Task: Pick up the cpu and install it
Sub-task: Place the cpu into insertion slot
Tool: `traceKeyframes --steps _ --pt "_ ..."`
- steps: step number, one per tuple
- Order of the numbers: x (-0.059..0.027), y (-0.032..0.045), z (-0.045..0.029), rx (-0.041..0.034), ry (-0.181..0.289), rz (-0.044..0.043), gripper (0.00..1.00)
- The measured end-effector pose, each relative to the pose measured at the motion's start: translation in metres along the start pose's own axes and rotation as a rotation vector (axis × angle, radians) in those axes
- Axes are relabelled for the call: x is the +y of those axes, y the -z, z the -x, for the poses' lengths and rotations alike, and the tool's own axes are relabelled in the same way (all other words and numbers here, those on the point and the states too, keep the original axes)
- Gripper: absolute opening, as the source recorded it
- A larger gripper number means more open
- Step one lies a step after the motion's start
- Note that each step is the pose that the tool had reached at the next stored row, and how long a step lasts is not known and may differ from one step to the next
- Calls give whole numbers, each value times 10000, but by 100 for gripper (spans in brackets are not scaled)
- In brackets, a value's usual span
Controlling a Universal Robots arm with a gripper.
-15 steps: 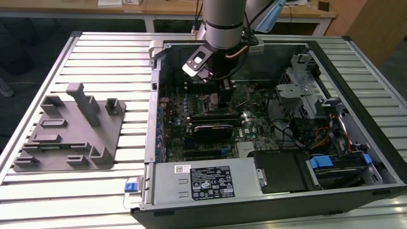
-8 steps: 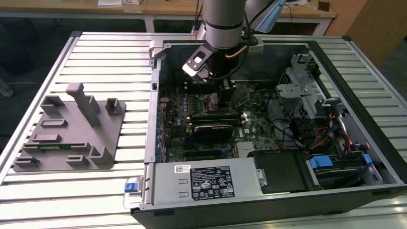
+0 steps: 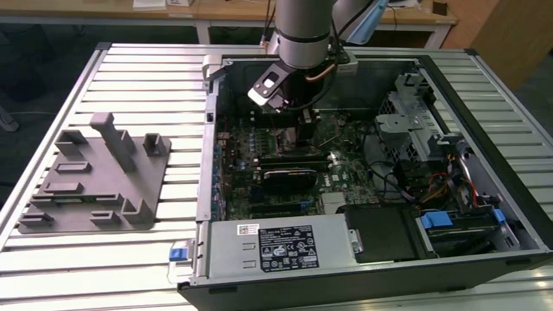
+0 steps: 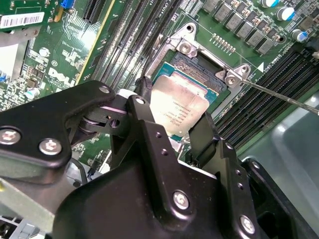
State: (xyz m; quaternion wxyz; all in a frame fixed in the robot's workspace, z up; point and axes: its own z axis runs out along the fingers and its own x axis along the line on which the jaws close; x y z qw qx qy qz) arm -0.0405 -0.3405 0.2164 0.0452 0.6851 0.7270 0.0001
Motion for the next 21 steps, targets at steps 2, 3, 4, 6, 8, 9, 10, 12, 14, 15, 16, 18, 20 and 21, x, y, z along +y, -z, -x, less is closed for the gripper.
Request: traceKeyframes --steps 2,3,4,6,8,9,10,12,14,15,16,18,20,21 --pt "0 -6 -7 1 0 1 55" --pt "0 -9 -11 1 1 1 55" --pt "0 -11 -16 0 0 0 55" --pt "0 -15 -26 1 1 1 55" --pt "-1 -22 -32 2 1 2 55" --pt "-1 -28 -33 3 2 2 55" --pt "-2 -33 -34 1 2 1 55" --pt "-5 -43 -36 -1 1 0 55" --pt "-9 -53 -37 0 1 0 55" --pt "-11 -58 -37 0 1 1 55" --pt "-12 -62 -37 0 1 1 55" --pt "-15 -68 -38 -1 1 0 55" --pt "-17 -73 -38 -1 2 0 55" --pt "-17 -75 -38 0 2 0 55"
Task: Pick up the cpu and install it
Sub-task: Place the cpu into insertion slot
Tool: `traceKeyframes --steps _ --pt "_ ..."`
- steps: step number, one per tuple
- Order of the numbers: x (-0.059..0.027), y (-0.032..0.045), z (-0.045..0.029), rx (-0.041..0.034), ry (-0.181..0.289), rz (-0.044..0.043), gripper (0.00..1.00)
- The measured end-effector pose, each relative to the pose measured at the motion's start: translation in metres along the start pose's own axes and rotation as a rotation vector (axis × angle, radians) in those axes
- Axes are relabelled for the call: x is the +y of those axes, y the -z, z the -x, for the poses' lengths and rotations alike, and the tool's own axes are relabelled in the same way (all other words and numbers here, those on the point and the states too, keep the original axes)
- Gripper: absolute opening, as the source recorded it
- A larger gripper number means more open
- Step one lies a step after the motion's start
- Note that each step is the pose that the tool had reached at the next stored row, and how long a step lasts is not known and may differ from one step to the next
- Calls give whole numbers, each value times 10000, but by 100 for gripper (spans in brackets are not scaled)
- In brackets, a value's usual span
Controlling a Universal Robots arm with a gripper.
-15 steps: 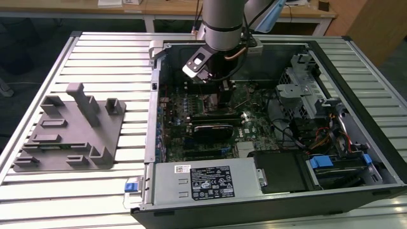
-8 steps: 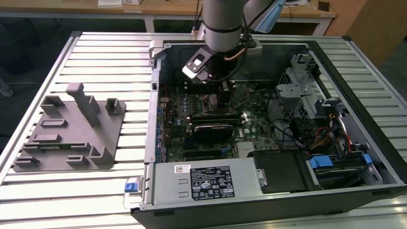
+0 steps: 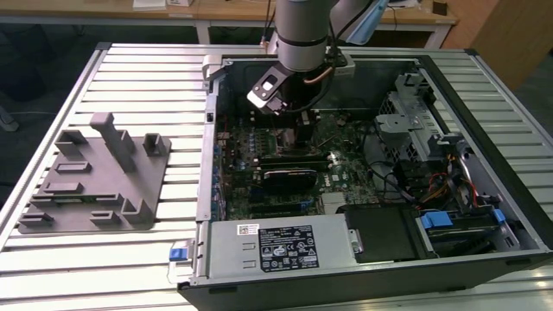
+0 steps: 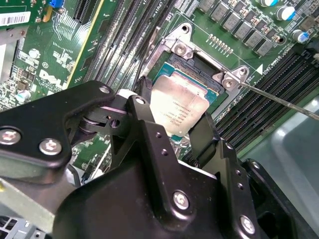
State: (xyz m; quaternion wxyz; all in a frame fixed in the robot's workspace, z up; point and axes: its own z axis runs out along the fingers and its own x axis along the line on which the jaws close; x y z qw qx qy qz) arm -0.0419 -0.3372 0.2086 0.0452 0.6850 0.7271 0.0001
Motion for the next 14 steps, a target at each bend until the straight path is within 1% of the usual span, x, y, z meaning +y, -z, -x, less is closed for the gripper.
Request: traceKeyframes --steps 4,5,7,14 --pt "-1 -7 -1 31 -5 2 55" --pt "-1 -8 -1 48 -2 3 55" --pt "-1 -11 -1 109 2 7 55" --pt "-3 -34 -2 115 5 7 55"
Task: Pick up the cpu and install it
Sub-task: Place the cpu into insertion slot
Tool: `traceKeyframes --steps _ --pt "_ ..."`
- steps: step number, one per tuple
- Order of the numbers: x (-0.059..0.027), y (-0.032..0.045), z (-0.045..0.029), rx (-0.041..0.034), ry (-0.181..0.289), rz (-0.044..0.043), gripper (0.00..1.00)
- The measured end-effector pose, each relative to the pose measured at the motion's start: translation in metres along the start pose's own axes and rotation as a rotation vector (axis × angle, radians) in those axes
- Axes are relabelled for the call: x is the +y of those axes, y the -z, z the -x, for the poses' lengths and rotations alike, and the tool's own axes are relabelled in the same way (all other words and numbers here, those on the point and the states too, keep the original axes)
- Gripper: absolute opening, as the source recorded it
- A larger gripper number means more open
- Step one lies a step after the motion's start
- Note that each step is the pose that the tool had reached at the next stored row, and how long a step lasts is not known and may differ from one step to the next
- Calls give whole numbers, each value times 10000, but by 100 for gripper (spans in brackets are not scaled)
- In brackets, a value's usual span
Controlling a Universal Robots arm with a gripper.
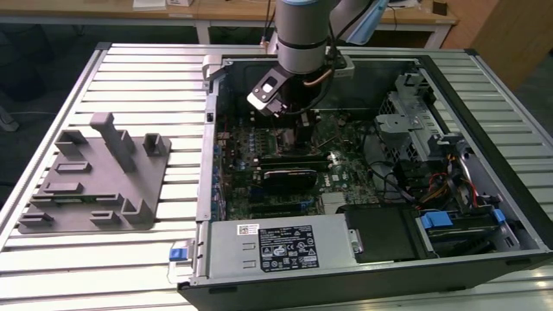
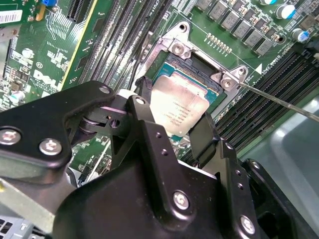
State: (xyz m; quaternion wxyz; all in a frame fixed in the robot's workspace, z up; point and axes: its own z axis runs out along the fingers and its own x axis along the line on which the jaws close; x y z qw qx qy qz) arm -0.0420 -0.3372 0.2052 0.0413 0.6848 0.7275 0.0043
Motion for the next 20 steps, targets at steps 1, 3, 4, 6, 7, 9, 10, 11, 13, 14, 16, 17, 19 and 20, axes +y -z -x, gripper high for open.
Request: traceKeyframes --steps 1,3,4,6,7,9,10,11,13,14,16,17,19,20 --pt "0 -3 0 0 0 0 55" --pt "0 -10 -1 0 0 0 55" --pt "-1 -14 -1 1 0 1 55" --pt "-1 -24 -2 1 0 0 55" --pt "-2 -29 -2 1 0 1 55" --pt "-2 -37 -2 0 0 0 55" --pt "-3 -39 -2 -1 0 -1 55" --pt "-2 -40 -2 -1 1 -1 55" --pt "-3 -45 -3 1 0 1 55" --pt "-3 -50 -3 3 0 2 55" --pt "-3 -59 -4 1 0 1 55" --pt "-4 -64 -4 1 0 1 55" --pt "-5 -74 -4 1 -1 1 55" --pt "-5 -77 -4 1 0 0 55"
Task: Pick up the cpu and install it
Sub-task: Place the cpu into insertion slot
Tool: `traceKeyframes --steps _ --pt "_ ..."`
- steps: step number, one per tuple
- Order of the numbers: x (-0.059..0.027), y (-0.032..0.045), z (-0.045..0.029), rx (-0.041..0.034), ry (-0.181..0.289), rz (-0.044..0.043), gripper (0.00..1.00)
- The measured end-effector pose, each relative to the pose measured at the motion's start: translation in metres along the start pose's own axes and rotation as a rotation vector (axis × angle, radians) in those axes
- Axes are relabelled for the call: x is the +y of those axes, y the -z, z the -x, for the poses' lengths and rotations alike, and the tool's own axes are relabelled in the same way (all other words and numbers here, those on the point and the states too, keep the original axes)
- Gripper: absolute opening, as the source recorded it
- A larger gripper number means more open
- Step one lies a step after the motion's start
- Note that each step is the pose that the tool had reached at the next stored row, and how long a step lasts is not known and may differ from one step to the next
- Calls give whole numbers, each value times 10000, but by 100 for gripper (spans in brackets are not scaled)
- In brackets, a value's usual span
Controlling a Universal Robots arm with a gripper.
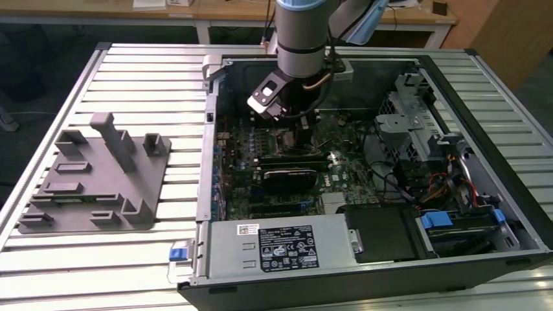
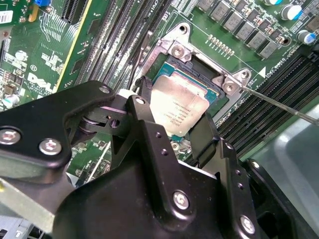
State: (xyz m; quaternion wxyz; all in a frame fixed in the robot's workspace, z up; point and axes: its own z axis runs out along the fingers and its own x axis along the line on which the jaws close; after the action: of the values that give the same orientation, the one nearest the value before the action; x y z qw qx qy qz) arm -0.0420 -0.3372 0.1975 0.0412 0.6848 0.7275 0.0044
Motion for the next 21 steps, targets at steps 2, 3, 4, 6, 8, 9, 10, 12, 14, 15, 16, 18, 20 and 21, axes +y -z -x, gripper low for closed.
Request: traceKeyframes --steps 2,3,4,6,8,9,10,12,14,15,16,18,20,21 --pt "-1 -7 0 2 -1 0 55" --pt "-1 -10 -1 4 -1 0 55" --pt "-1 -13 -1 8 -2 0 55" --pt "-1 -19 -1 17 -2 1 55" --pt "-1 -21 -1 16 -1 0 55" --pt "-1 -21 -1 19 -1 0 55" --pt "-1 -23 -1 23 -2 1 55" --pt "-1 -28 -2 28 -2 3 55" --pt "-2 -37 -3 28 -2 3 55" --pt "-3 -40 -2 28 -2 2 55" --pt "-3 -43 -2 29 -2 1 55" --pt "-3 -47 -2 41 -3 2 55" --pt "-4 -49 -3 72 -4 3 55" --pt "-4 -50 -3 107 -6 6 55"
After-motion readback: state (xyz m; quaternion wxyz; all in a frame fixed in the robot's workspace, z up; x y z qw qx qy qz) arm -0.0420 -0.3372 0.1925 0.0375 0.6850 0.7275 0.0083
